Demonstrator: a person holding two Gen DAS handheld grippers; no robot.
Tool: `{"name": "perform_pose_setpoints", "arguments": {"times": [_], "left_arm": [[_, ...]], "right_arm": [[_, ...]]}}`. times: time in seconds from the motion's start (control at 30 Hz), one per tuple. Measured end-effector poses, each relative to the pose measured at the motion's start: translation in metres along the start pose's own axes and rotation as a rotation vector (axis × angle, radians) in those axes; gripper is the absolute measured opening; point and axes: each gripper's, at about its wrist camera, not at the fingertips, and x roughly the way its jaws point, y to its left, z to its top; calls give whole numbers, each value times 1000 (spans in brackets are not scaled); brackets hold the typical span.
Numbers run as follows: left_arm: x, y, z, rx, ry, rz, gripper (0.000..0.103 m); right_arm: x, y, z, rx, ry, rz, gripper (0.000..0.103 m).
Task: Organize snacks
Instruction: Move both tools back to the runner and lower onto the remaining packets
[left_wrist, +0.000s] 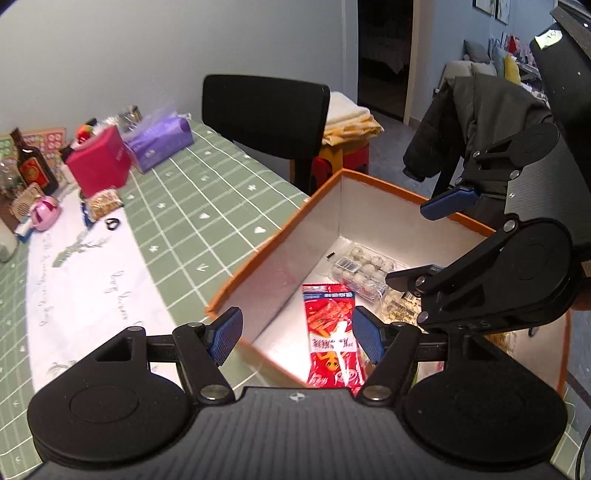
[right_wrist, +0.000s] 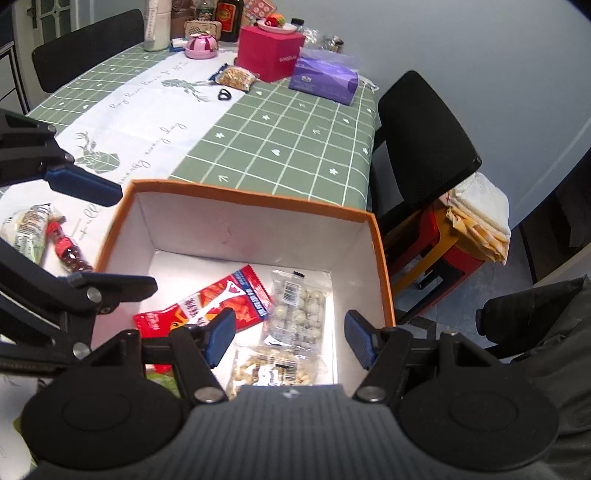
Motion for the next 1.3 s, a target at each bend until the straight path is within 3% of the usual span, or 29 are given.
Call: {"name": "perform_pose_setpoints", "arguments": {"times": [0.37,0.67,1.03,1.3], "left_arm": [[-67,26,-32,-10,-57,38,81],[-106,56,-84,-73,-70,52,81],[-124,71,-167,-88,-13,63,82],[-111,69,-223,-26,64,44,82]], "right_arm": [[-60,49,4,-79,-58,18,66],[-89,102,-9,-165,-93,86,67],[-94,165,-38,-271,-105,228,68],[-75,191,-64,-387,-52,263,69]]}}
